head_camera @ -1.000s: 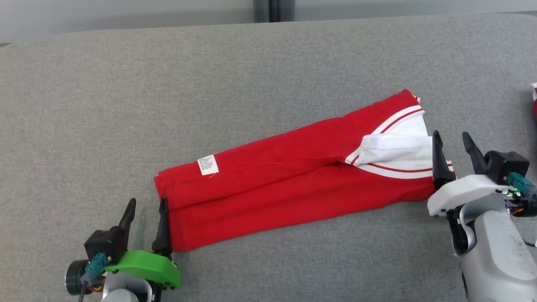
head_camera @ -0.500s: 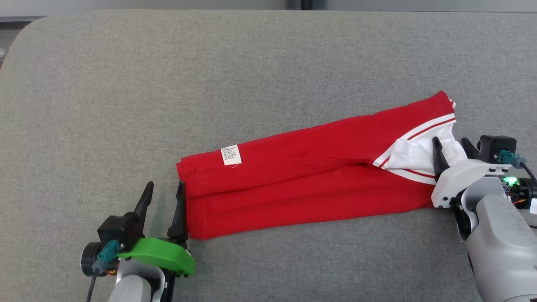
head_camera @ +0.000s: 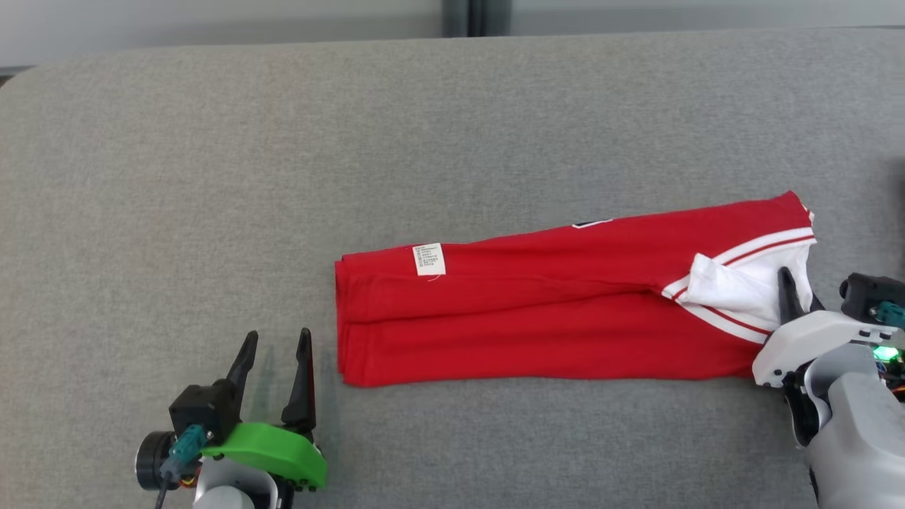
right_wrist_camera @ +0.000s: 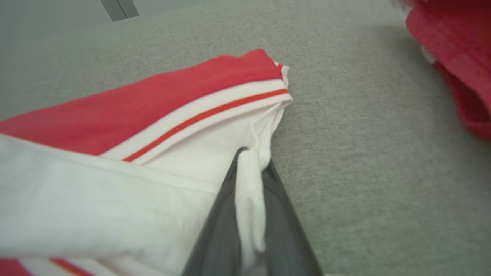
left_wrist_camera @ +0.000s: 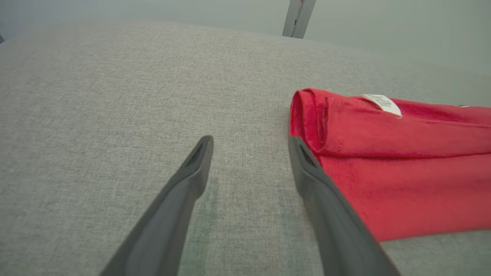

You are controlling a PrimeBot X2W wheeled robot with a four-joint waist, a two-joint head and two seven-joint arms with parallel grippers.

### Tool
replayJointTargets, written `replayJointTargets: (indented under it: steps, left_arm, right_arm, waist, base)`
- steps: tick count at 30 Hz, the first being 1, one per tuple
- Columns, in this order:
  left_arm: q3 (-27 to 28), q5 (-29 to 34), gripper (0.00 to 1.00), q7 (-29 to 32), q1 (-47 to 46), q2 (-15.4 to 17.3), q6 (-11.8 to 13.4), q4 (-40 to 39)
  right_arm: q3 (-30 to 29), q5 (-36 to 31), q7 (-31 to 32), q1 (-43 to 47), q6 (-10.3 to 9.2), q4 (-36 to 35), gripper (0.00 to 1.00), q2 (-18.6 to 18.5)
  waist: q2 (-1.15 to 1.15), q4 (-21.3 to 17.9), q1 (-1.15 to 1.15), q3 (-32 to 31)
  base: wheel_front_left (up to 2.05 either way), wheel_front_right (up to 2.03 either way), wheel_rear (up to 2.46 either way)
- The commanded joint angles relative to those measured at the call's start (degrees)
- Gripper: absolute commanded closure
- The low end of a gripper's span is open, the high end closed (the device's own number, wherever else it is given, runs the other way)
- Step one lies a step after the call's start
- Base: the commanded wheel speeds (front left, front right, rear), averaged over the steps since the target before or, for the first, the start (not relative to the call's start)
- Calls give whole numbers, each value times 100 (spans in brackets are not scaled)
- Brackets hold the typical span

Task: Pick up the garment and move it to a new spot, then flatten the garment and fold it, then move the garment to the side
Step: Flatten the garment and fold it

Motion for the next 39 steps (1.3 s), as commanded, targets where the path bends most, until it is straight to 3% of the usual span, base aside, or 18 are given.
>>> replayJointTargets:
  steps: [1, 9, 13, 19, 23, 35, 37, 38, 39]
  left_arm:
    - [9, 23, 0, 4, 116, 16, -10, 9]
    - [-177, -70, 0, 4, 236, 19, -10, 36]
    - [-207, -73, 0, 4, 239, 20, -10, 50]
    - [-264, -104, 0, 4, 260, 20, -6, 83]
    - [-335, -152, 0, 4, 257, 20, 0, 125]
    - [-537, -291, 0, 5, 208, 19, 80, 235]
    - [-557, -309, 0, 5, 205, 19, 81, 273]
    - [-561, -308, 0, 5, 202, 18, 87, 283]
    - [-559, -315, 0, 5, 200, 19, 94, 293]
  right_arm:
    - [-73, -19, 12, 215, -40, -127, 100, -40]
    - [-214, -72, -1, 709, -34, -1208, 100, 59]
    - [101, 166, -1, 819, -33, -1885, 100, 235]
    - [1227, 625, -1, 923, -32, -2702, 100, 437]
    - [2306, 951, -1, 941, -32, -2942, 100, 486]
    - [4641, 1971, 156, 220, -32, -2506, 100, 528]
    - [4879, 2195, 117, 71, -32, -2424, 53, 531]
    - [4937, 2249, 94, 7, -32, -2375, 0, 528]
    - [4977, 2306, 66, -64, -32, -2330, 0, 526]
  waist:
    - [0, -439, 0, -336]
    - [0, -907, 0, -545]
    - [0, -939, 0, -542]
    - [0, -785, 0, -553]
    - [0, -579, 0, -587]
    - [0, 104, 0, -584]
    - [0, 181, 0, -587]
    - [0, 203, 0, -593]
    - [0, 217, 0, -597]
  base:
    - [0, 0, 0]
    - [0, 0, 0]
    - [0, 0, 0]
    - [0, 0, 0]
    - [0, 0, 0]
    - [0, 0, 0]
    - [0, 0, 0]
    - [0, 0, 0]
    - [0, 0, 0]
